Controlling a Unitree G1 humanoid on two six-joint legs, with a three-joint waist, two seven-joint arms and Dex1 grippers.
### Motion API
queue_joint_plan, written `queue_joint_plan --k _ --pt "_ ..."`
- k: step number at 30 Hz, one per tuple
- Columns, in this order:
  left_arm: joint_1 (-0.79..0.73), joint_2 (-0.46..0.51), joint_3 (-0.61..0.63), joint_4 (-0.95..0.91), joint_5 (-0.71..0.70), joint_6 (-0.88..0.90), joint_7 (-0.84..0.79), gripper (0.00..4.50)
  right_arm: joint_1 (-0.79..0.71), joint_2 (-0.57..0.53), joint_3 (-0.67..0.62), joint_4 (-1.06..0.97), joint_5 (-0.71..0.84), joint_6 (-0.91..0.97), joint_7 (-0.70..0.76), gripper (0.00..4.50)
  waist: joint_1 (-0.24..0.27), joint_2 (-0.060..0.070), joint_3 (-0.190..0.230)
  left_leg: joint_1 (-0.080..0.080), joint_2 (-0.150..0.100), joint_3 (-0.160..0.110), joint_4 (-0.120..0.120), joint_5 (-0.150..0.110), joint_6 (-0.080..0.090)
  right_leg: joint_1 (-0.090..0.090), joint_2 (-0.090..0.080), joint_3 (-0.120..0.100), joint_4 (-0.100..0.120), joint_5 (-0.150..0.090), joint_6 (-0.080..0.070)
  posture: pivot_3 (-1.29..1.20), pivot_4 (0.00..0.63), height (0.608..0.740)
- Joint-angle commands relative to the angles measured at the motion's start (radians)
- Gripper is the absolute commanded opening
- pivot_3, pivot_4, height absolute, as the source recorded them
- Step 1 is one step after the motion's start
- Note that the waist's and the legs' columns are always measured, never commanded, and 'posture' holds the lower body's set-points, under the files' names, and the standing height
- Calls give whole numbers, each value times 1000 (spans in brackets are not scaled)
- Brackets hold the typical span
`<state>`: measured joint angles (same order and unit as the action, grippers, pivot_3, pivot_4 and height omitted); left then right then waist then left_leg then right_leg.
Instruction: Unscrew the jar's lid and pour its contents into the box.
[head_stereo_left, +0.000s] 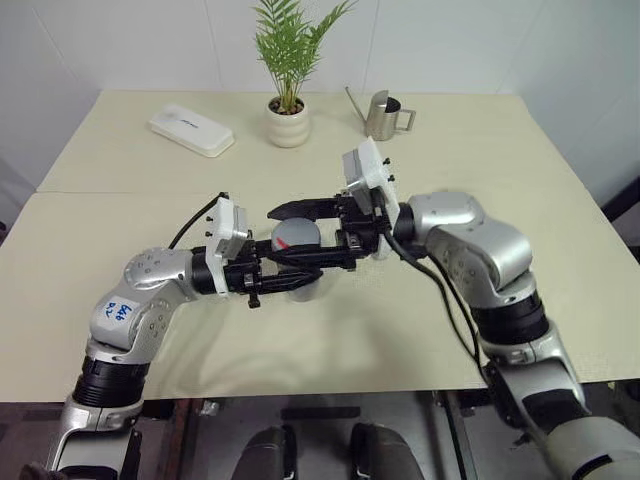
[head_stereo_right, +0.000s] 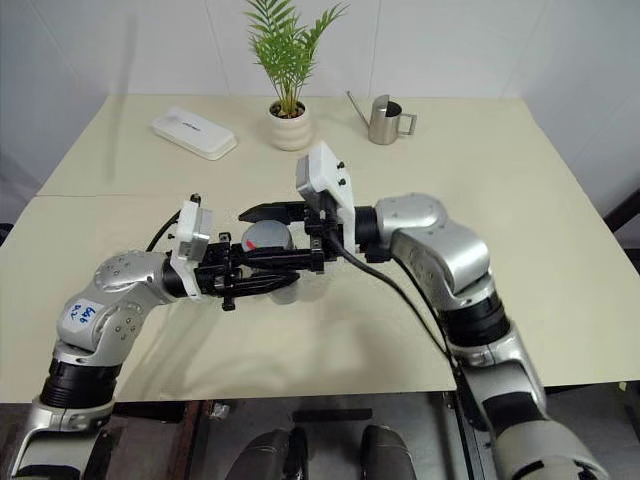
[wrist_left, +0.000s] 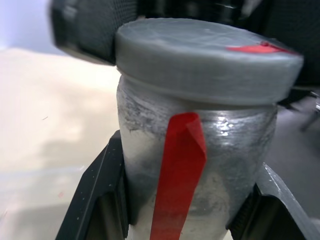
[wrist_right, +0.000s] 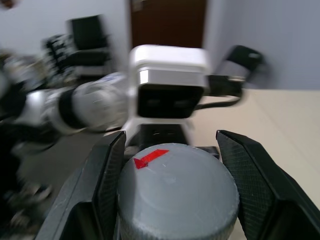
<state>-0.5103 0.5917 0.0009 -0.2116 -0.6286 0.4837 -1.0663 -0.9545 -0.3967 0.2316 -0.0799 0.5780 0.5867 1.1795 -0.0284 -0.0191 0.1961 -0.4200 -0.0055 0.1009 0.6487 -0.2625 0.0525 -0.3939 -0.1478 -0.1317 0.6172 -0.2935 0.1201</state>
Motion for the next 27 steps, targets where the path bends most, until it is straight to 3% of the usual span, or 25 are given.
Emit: queue_joint_plan --k 1,4,9,15,27 --pt "-39 24 39 7 -64 -14 -98 1928 -34 -86 25 91 -46 -45 162 2568 0 0 0 0 0 0 0 0 0 0 0 0 0 0 0 0 150 740" --pt "-56 19 16 11 -57 -22 -125 1928 -92 -108 43 164 -57 -62 240 2568 1 0 0 0 0 0 0 0 0 0 0 0 0 0 0 0 150 740" --pt "-40 -4 22 -2 -49 -40 -92 1928 -123 -92 26 229 -65 -89 233 2568 2 0 0 0 0 0 0 0 0 0 -1 -1 0 0 0 0 150 740" --pt "-14 19 57 -1 -32 -35 -73 1928 -94 -83 -33 227 -42 -51 153 4482 3 0 0 -1 0 -1 1 0 0 0 -1 -1 0 0 0 0 150 740" --pt "13 40 78 34 37 -82 -38 1928 -18 13 -96 57 6 19 -20 4482 2 0 0 -1 0 -1 1 0 0 0 -1 -1 0 0 0 0 150 740"
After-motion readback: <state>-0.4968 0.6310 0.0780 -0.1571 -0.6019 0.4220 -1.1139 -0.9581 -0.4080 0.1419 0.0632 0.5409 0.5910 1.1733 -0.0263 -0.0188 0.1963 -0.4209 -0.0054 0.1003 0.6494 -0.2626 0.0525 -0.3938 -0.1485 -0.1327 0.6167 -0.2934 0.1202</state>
